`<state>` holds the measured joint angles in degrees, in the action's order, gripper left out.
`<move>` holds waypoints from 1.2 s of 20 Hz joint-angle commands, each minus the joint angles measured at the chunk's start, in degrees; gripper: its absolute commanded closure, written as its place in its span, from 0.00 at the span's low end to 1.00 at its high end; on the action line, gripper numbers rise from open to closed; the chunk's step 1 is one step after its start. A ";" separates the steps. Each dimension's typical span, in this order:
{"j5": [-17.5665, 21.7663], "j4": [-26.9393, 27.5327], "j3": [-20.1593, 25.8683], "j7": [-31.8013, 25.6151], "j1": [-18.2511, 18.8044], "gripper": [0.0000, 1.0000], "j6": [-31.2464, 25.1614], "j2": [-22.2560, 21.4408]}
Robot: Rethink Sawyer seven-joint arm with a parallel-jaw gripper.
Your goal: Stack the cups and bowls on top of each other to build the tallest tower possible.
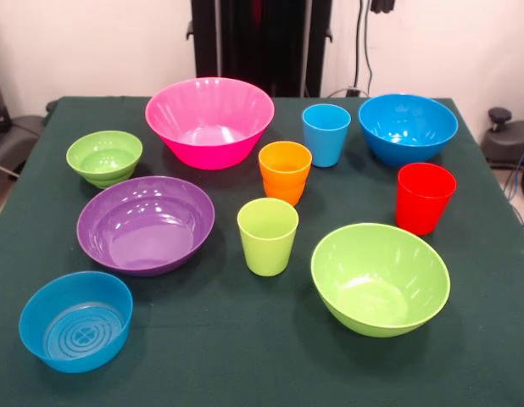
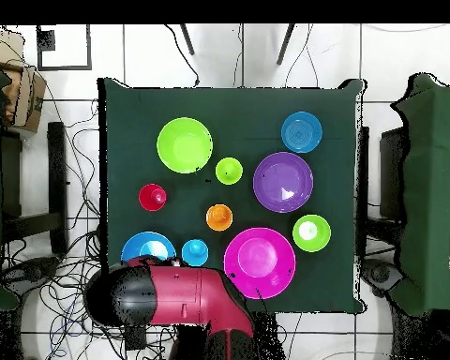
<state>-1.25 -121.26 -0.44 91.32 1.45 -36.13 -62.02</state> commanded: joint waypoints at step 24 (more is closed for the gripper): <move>0.95 0.93 0.45 8.71 0.17 0.00 -1.80 2.51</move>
<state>-1.25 -121.26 -0.59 91.37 1.86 -36.13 -61.37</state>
